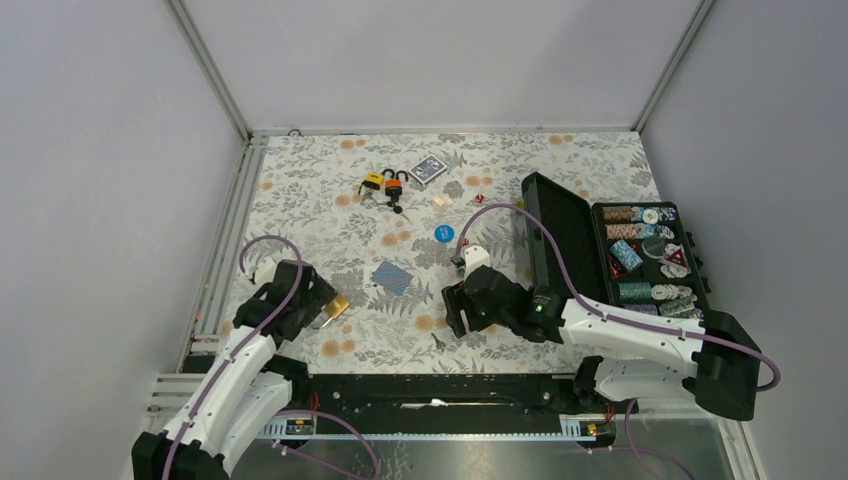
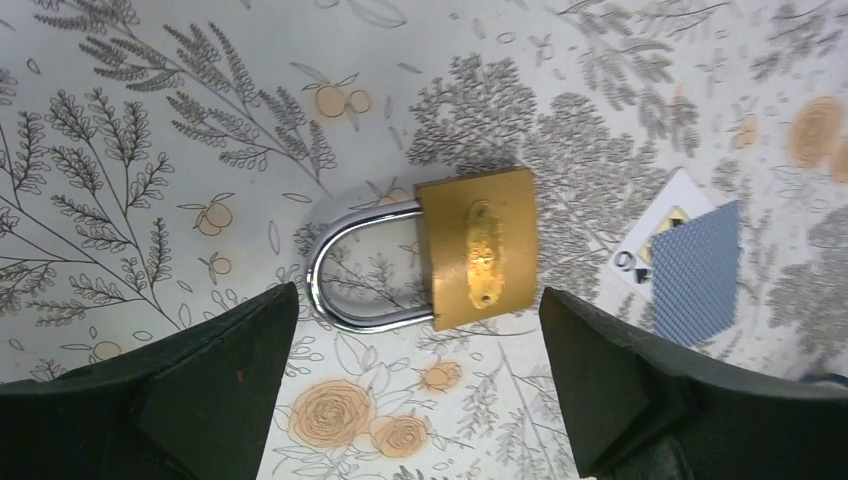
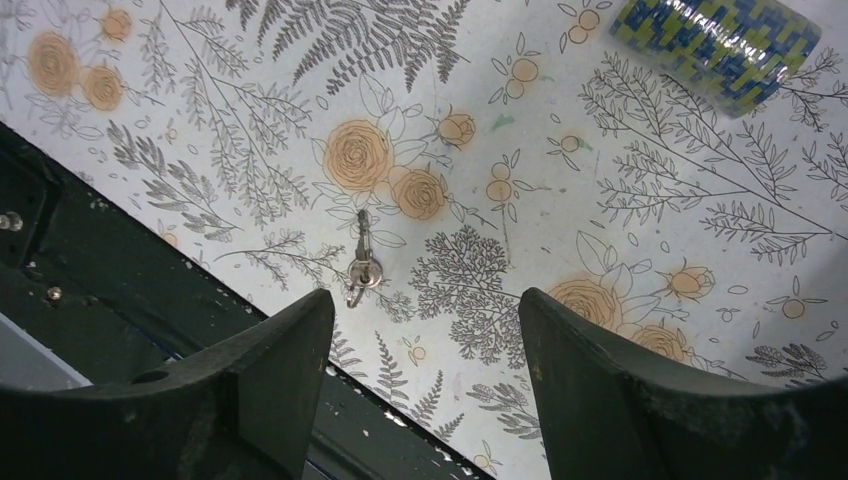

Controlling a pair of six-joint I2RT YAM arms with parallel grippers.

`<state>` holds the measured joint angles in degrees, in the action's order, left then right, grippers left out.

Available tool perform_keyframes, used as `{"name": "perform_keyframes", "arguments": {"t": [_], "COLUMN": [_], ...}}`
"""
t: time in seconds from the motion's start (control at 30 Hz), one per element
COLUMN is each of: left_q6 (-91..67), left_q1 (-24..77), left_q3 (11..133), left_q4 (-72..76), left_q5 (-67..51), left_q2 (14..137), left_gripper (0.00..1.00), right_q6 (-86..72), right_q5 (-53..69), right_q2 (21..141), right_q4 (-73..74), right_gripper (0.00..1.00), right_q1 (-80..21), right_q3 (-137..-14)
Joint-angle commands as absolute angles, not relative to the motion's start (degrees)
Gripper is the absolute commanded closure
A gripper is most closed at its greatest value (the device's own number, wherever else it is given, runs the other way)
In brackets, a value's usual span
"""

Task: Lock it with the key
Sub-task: Place the lock at the center of the board, then pick up the lock from the center of the board.

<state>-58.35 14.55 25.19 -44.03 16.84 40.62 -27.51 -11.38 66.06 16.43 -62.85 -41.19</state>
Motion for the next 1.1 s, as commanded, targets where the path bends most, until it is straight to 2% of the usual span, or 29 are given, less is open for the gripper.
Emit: {"name": "perform_keyframes", "arguments": {"t": [0.0, 0.17, 0.43, 0.8, 1.07], "left_q6": [-57.2, -49.1, -39.7, -35.4, -32.6], "left_q1": [14.2, 14.2, 14.2, 14.2, 14.2], "left_q3": [31.1, 37.0, 46.1, 47.5, 49.0], "left_q4": [-45.5, -43.1, -49.6, -50.7, -53.3], "left_q5": [15.0, 6.9, 7.0, -2.5, -2.2], "left_q2": [38.3, 37.3, 39.1, 34.1, 30.4], "left_gripper": [0.01, 0.01, 0.01, 0.01, 0.01], "right_q6": [-25.7, -23.4, -22.6, -25.0, -24.6], "right_q5": [-13.0, -15.9, -18.2, -20.2, -23.4], "right_q2": [67.6, 72.3, 89.8, 125.0, 149.3], "right_q4": [17.5, 17.5, 17.5, 20.3, 28.2], "right_gripper": [0.24, 0.24, 0.24, 0.24, 0.25], "right_q1": [-62.5, -62.5, -56.5, -47.3, -44.2], "right_q3": [-44.6, -49.2, -67.2, -106.0, -137.0]}}
